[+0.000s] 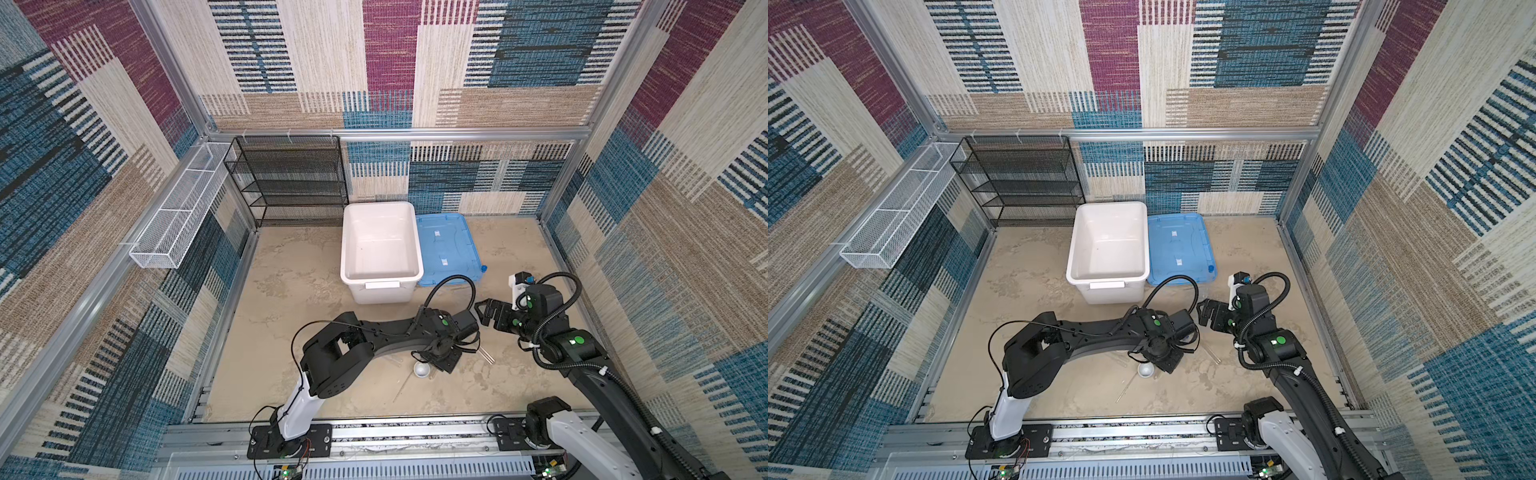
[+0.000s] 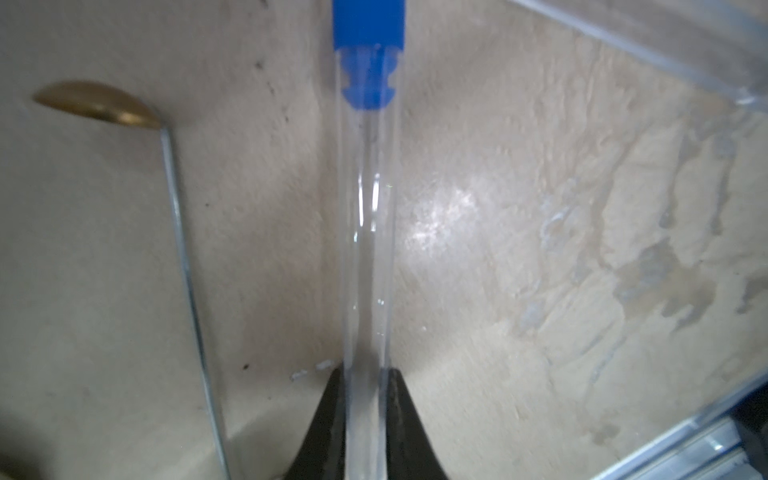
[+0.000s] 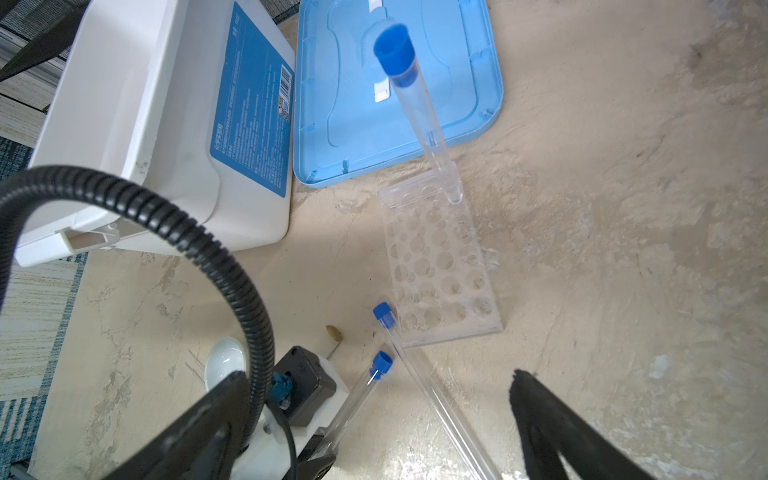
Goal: Organize the chemistry lab equipment
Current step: 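Grasp a second blue-capped test tube with the left gripper and lift it upright, then move the right gripper to the held tube's blue cap and close on it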
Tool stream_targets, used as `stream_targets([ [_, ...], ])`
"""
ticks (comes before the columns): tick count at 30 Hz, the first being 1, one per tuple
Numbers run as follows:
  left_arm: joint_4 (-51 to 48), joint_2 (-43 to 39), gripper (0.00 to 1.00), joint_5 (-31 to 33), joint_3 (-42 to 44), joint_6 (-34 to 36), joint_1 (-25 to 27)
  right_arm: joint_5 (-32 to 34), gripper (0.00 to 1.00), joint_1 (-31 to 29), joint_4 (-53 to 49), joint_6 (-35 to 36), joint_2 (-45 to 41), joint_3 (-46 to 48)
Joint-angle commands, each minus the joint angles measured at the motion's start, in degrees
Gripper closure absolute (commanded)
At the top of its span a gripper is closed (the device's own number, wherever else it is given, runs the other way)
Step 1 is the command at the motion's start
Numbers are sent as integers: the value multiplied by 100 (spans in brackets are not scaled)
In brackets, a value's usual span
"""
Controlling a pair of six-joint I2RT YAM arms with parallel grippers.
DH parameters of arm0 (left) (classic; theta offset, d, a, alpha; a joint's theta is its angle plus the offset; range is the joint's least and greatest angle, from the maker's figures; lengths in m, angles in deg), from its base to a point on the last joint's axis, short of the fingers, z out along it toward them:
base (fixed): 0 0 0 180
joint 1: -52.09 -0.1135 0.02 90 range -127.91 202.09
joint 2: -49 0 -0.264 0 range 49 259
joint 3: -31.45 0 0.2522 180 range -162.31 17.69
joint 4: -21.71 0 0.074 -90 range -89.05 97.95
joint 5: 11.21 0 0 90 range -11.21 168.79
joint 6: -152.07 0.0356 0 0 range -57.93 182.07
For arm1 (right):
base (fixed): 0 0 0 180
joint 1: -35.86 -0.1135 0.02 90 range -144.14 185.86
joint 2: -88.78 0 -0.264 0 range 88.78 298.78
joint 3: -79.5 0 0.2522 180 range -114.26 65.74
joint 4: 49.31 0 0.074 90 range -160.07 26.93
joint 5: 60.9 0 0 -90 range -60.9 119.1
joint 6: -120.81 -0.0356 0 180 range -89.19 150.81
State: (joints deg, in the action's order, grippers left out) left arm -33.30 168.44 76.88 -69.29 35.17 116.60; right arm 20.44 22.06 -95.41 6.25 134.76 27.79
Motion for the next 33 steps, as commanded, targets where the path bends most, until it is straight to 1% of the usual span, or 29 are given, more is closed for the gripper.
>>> stream_targets([
  [1,-52,-35,82,33,84,-67,-59,-104,1,-3,214,45,-31,29],
  [7,264,-308,83,-11,335,-131,-139,-230,1,-5,327,22,17,59],
  [11,857,-742,83,-155,726,-107,-199,-371,1,-5,465,10,35,65],
  [13,1505,-971,83,-582,1069,-73,-262,-429,0,-5,578,6,-10,67],
  [15,2208,-1150,83,-1081,1434,-224,-361,-516,3,-2,820,40,-197,96],
  [18,2482,-1229,83,-1178,1548,-213,-374,-447,3,1,1071,5,-507,142],
  [22,3091,-1529,83,-1268,1890,-236,-371,-447,2,2,1002,105,-391,20],
  [25,3463,-1867,84,-1258,2134,-72,-383,-689,2,20,930,300,-201,-145],
  [29,3928,-2451,84,-1203,2539,128,-393,-1032,1,168,594,630,-113,-668],
  [33,4319,-2886,84,-1170,2949,202,-445,-1815,1,276,537,642,154,-1062],
])
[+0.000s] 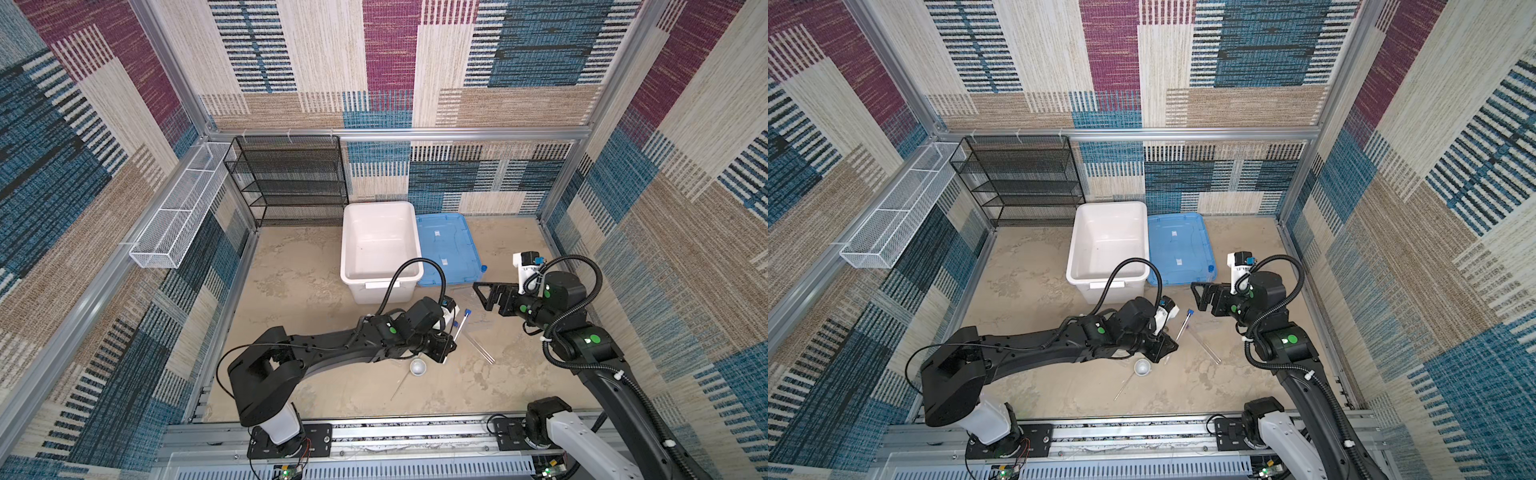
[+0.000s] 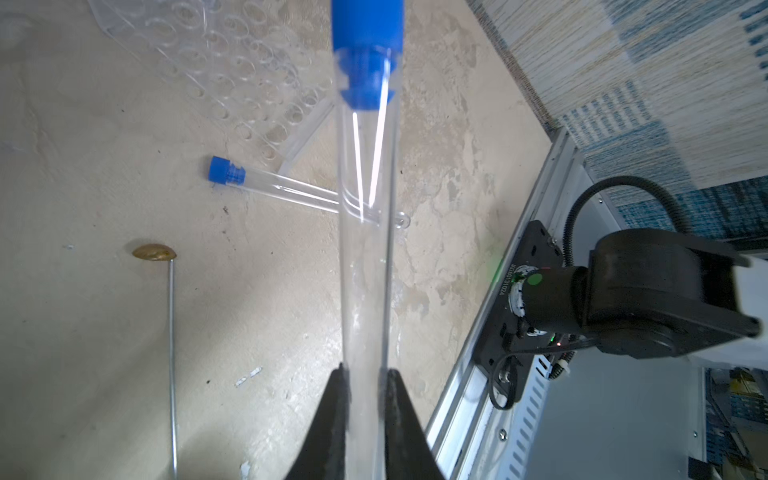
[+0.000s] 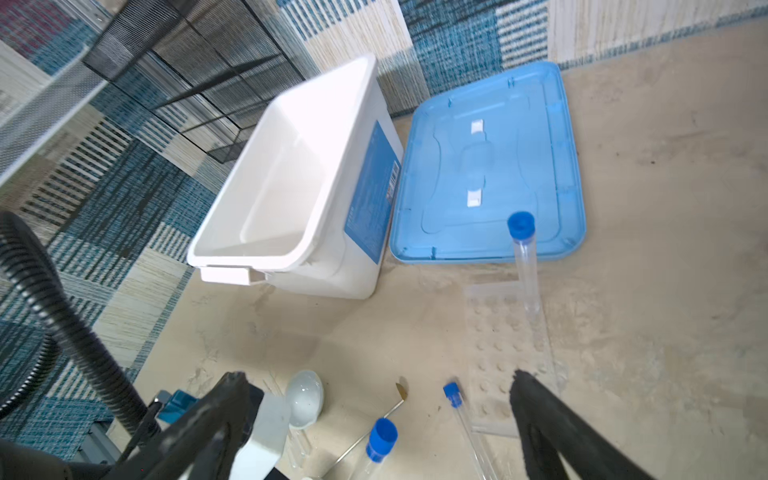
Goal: Organize the chemistry lab equipment
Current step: 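Move the right gripper to the held tube's blue cap and close on it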
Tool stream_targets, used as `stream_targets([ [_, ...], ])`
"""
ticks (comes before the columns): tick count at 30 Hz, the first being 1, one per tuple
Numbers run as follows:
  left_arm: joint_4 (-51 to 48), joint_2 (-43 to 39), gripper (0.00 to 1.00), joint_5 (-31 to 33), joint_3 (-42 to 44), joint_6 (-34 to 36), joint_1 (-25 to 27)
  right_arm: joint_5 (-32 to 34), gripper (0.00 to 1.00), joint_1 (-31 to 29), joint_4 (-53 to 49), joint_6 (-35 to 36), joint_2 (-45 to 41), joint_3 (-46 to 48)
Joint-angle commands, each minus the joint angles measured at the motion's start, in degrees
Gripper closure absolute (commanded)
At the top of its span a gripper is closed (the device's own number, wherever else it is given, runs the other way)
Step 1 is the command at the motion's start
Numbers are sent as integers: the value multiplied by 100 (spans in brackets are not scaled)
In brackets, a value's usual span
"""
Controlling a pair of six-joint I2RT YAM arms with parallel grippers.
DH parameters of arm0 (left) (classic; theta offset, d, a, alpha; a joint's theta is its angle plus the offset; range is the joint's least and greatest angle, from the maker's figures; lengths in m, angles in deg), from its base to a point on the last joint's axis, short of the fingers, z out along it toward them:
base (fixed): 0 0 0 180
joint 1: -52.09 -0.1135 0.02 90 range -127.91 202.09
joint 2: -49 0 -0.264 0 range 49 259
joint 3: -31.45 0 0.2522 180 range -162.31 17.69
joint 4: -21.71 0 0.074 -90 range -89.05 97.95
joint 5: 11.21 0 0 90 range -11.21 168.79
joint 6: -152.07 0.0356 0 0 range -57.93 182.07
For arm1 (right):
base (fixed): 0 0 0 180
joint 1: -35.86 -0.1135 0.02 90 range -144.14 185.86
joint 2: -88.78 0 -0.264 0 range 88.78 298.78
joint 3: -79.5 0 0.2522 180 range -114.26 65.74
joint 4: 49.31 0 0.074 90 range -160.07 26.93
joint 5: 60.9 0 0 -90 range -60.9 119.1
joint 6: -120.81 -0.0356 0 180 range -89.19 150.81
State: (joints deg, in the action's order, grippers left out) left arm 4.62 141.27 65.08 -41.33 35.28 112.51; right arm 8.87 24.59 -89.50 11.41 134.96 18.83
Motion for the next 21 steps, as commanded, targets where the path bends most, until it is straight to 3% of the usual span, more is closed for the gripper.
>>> stream_targets([
  [1,561,-253,85,7,224,253,-48,-862,2,27,-58,121,243,-238],
  [4,555,-521,84,136,415,400,-105,-1268,5,28,-71,200,552,-389],
  [7,415,-780,86,578,580,526,-142,-1177,8,20,-270,401,833,-564],
  [12,401,-1054,86,759,821,714,-150,-1442,12,-39,-396,664,1116,-620],
  [21,613,-1248,86,833,975,802,-153,-1890,28,-465,405,311,1419,-158],
])
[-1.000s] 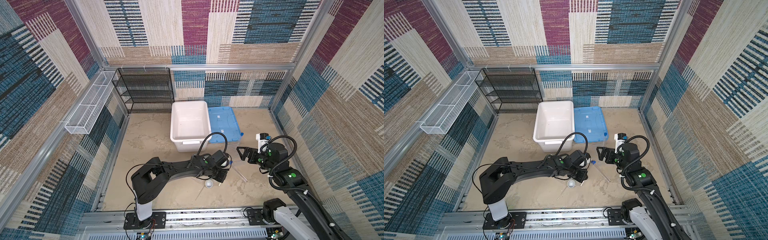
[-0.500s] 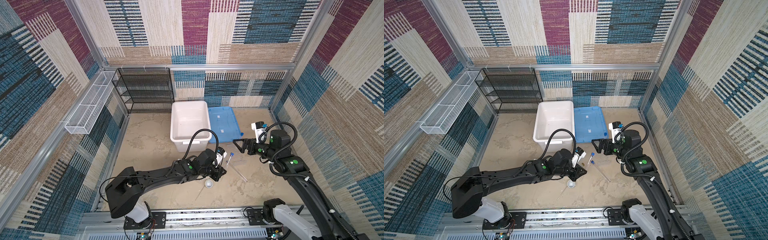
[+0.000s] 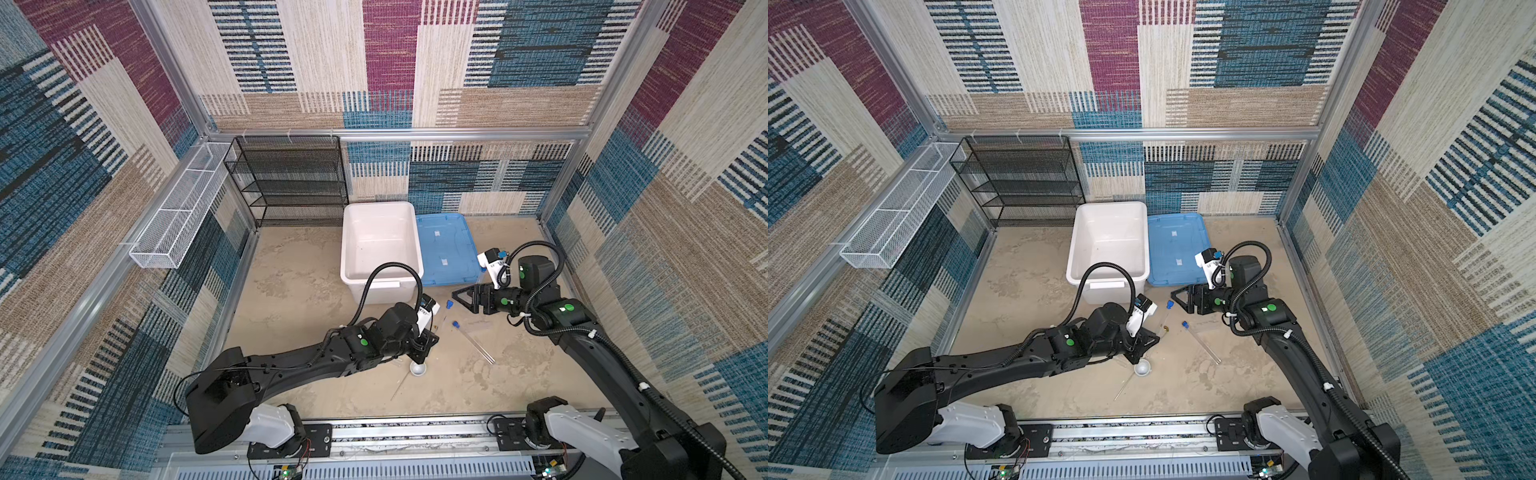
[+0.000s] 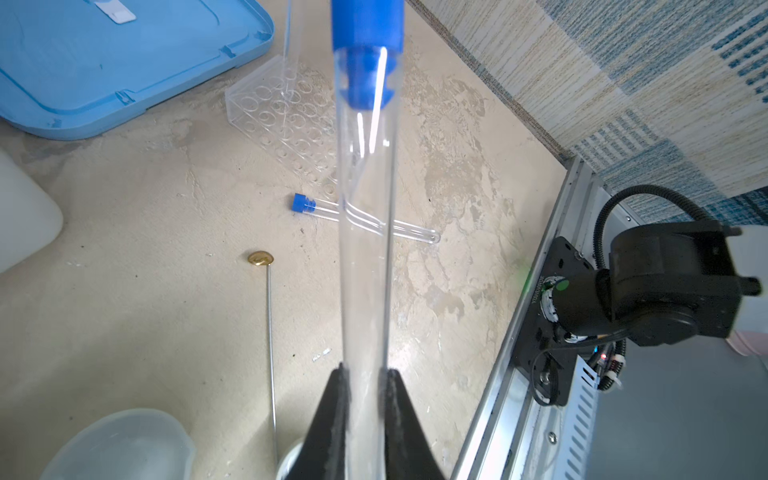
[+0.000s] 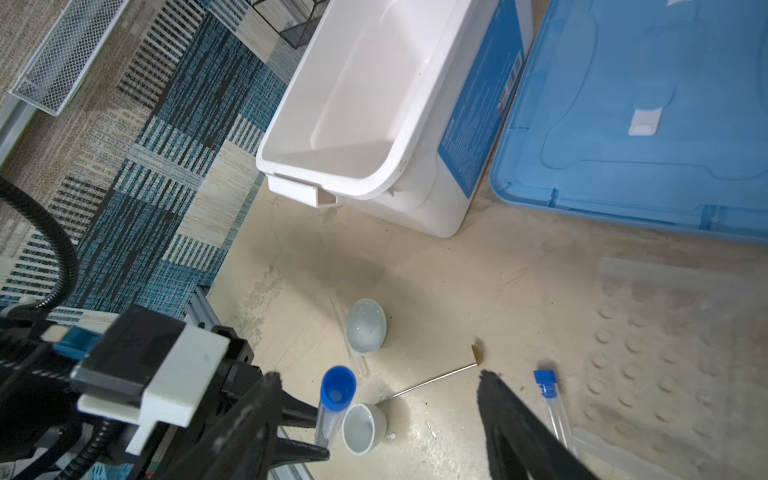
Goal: Organize the chemistry lab equipment
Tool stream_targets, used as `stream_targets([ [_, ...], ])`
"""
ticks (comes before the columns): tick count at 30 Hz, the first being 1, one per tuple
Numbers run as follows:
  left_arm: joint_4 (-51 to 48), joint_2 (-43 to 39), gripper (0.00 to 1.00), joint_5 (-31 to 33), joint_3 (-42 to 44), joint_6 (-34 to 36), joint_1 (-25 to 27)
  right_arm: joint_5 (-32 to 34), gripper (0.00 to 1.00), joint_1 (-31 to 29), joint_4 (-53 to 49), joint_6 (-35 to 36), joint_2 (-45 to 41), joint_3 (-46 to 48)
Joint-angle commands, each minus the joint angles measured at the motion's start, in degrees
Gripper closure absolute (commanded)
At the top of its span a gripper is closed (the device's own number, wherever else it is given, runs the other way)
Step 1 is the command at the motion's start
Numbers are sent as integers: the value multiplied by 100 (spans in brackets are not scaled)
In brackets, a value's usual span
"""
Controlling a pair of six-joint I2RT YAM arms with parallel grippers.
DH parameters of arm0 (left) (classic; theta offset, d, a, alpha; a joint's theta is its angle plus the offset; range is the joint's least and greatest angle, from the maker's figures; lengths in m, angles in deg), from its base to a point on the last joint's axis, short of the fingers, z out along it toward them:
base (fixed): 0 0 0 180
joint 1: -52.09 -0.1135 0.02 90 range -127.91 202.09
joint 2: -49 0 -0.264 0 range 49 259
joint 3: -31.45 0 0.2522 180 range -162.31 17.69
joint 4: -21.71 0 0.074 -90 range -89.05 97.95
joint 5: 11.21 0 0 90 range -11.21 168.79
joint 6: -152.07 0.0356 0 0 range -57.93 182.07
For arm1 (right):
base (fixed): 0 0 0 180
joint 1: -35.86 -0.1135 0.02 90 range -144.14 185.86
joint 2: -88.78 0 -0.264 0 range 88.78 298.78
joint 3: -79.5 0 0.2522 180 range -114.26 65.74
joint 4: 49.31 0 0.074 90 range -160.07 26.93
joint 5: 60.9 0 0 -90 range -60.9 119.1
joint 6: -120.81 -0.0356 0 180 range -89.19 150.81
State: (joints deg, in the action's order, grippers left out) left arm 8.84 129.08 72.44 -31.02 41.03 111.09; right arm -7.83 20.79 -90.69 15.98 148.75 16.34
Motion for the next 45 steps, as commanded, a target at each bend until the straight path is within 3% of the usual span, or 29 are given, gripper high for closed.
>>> stream_targets([
  [1,190,-25,86,113,-69,247,-11,-273,31,-125,606,-194,70,127],
  [10,173,42,86,151,-132,298,-7,-564,50,-258,1003,-398,14,490],
  [20,258,138,86,40,-150,361,-7,-888,58,-260,1401,-622,-23,703],
  [31,382,256,86,-25,-130,272,-12,-961,76,-261,1492,-657,2,835],
  [38,474,321,86,-18,-132,217,-4,-904,80,-265,1495,-646,-25,889],
  [45,466,338,85,-39,-122,222,-12,-636,78,-264,1195,-455,-55,779],
])
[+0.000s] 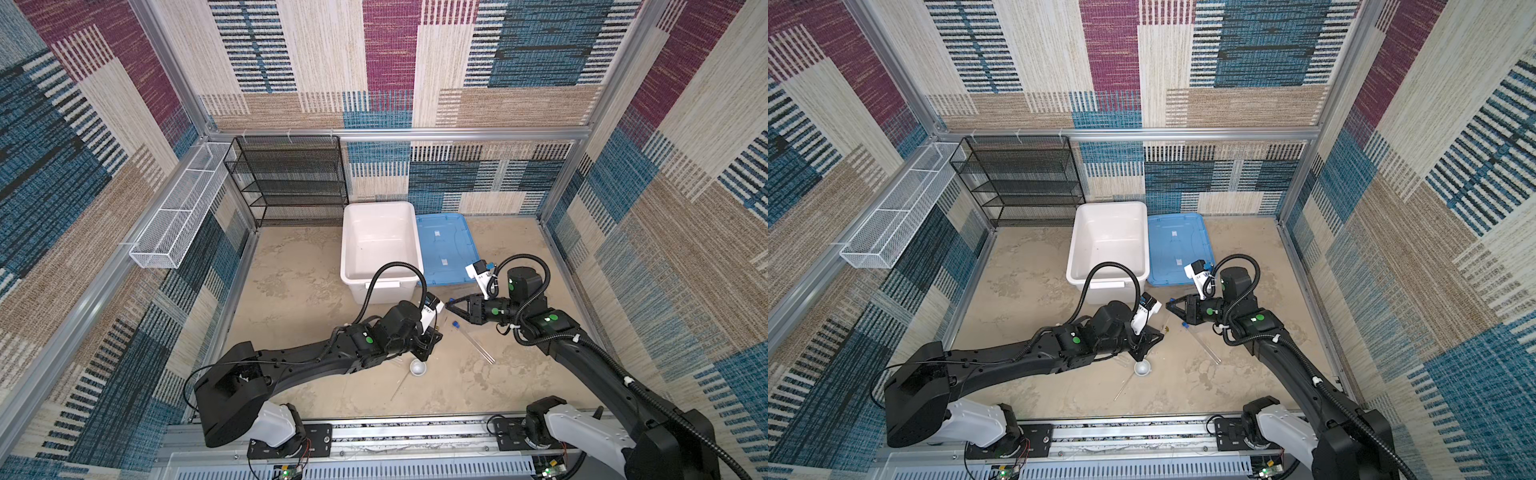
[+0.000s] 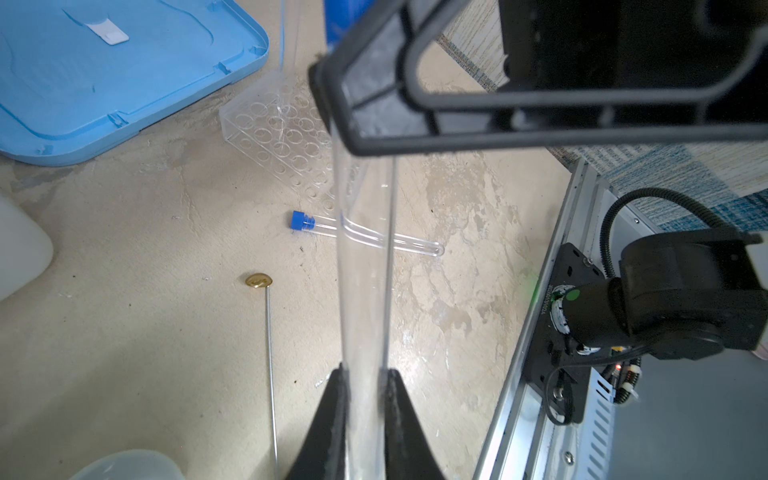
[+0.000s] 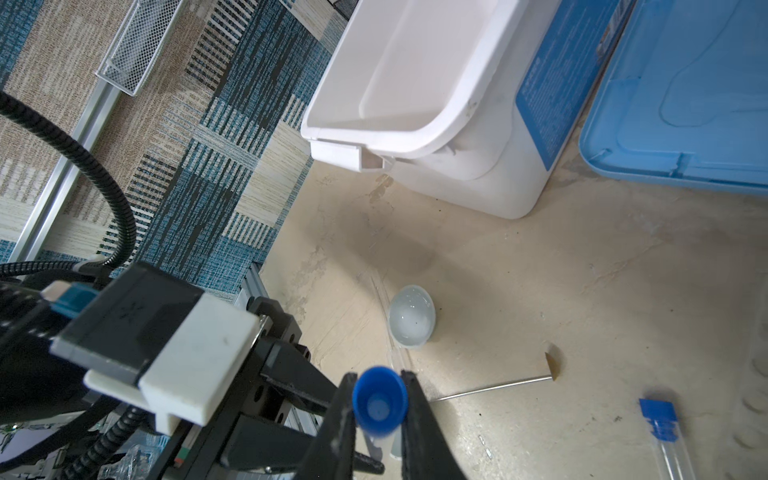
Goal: Organize the chemistry lab equipment
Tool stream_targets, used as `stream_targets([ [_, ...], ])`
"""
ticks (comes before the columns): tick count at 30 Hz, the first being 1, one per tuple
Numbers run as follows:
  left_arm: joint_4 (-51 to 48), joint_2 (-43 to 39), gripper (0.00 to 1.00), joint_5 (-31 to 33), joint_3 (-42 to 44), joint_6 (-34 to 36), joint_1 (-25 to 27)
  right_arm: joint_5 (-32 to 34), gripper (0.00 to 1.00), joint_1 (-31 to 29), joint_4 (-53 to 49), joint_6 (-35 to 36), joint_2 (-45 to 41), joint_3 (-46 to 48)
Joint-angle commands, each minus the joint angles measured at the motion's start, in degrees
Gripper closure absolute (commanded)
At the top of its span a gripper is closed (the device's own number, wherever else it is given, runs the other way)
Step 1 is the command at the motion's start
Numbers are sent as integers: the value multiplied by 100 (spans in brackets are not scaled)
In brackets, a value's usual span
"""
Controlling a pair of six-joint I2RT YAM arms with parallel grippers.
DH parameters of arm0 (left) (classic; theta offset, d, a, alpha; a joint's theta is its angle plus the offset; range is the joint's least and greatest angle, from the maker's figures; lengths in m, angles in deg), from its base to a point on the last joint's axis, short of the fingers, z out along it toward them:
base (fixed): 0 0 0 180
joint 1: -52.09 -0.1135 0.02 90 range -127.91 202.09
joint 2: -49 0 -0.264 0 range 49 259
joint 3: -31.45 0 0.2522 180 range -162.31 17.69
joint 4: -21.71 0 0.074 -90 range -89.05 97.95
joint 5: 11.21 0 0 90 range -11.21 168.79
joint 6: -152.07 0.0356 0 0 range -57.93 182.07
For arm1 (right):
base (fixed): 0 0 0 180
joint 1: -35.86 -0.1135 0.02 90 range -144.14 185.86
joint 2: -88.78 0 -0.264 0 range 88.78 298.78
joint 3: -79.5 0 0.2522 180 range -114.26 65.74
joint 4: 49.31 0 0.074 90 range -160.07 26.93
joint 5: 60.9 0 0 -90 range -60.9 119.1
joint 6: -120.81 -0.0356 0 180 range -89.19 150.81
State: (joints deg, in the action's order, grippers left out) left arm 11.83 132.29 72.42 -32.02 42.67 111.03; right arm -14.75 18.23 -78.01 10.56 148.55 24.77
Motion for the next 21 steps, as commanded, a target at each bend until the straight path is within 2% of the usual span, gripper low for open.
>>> stream_targets([
  [1,167,21,85,-42,-26,59,-5,70,77,-9,-103,115,-36,-89],
  [4,152,29,85,-53,-31,68,-5,-10,70,-9,-233,217,6,-157],
  [9,168,38,84,-66,-46,77,0,70,76,-12,-239,230,35,-159],
  [15,175,12,85,-66,-32,62,-5,38,78,-12,-159,188,118,-95],
  [21,155,41,76,-57,-28,45,0,163,80,-10,-115,194,64,-79],
])
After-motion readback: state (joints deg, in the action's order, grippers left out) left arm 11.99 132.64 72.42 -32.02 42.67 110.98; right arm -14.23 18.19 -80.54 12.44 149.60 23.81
